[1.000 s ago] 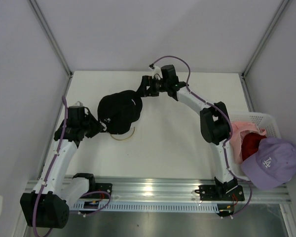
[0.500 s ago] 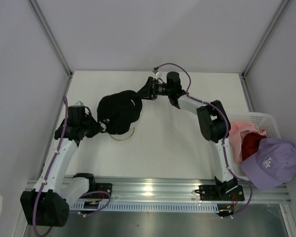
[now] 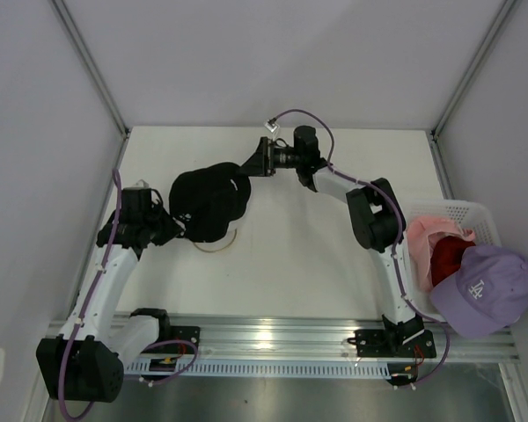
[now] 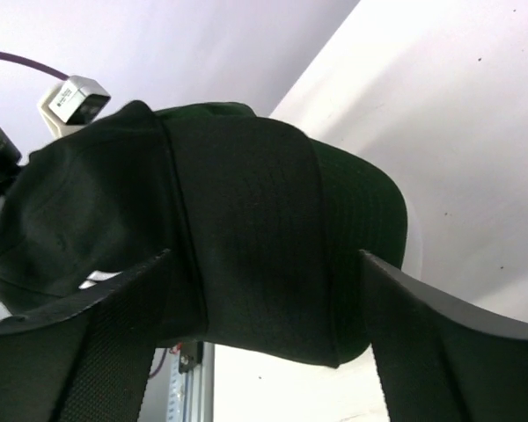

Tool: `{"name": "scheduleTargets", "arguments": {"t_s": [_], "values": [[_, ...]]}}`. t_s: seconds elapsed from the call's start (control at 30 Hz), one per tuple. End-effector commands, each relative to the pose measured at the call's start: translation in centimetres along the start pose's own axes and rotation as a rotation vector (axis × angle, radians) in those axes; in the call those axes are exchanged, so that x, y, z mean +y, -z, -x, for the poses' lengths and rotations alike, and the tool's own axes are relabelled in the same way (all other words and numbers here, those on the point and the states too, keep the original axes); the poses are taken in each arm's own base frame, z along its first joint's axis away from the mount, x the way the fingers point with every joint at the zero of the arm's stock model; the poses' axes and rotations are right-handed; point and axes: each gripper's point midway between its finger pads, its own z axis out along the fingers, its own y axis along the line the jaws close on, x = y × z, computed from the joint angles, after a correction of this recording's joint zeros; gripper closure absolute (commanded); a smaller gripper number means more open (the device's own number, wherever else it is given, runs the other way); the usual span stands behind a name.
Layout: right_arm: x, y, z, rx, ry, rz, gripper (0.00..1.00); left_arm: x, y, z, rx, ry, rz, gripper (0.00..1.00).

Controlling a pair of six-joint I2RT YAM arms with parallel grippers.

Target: Stack the hats

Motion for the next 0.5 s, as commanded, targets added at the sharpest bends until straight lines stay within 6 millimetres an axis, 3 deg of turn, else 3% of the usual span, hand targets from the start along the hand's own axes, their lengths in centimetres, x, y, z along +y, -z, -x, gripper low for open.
{"name": "scheduleTargets", "arguments": {"t_s": [0.0, 0.07, 0.17, 0.23, 0.33, 0.37, 0.43, 0.47], "values": [[-0.1, -0.8, -0.2, 0.048, 0.070, 0.026, 0.11, -0.8, 0.6, 1.6, -0.038, -0.020, -0.022, 0.87], [-0.8, -0.9, -0.2, 0.061, 0.130, 0.008, 0.09, -1.0, 0.6, 1.7, -0.038, -0.024, -0.027, 0.88], [-0.8, -1.1, -0.1, 0.096, 0.135, -0.002, 0.19, -0.7, 0.5, 1.6, -0.035, -0.022, -0.016, 0.89], [-0.5, -1.3, 0.3, 0.095, 0.146, 0.010, 0.21, -0.6, 0.5, 1.6, -0.034, -0.023, -0.012, 0.89], [-0.7, -1.3, 0.4, 0.092, 0.143, 0.015, 0.38, -0.4, 0.5, 1.5, -0.038, -0.021, -0.007, 0.89], [-0.6, -1.4, 0.3, 0.095, 0.147, 0.043, 0.52, -0.4, 0.6, 1.6, -0.046, -0.022, -0.009, 0.89], [-0.1, -1.4, 0.0, 0.100, 0.086, 0.076, 0.63, -0.4, 0.5, 1.6, -0.044, -0.024, -0.012, 0.89], [0.2, -1.5, 0.0, 0.099, 0.096, 0.099, 0.77, -0.3, 0.4, 1.5, -0.041, -0.027, -0.010, 0.89]]}}
